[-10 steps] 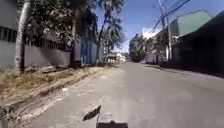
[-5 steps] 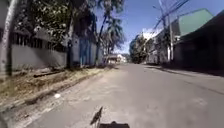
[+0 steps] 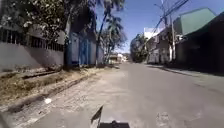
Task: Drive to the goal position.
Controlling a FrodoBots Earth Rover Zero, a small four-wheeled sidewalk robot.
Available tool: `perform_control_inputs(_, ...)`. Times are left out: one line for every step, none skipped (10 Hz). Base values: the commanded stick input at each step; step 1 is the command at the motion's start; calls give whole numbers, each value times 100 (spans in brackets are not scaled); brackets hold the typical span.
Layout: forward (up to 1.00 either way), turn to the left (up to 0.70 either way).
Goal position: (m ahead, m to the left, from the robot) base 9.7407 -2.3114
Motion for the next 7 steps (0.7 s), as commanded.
perform_control_inputs(70,-3)
perform_control_inputs(70,-3)
perform_control_inputs(70,-3)
perform_control_inputs(70,-3)
perform_control_inputs(70,-3)
perform_control_inputs(70,-5)
perform_control_inputs(70,-23)
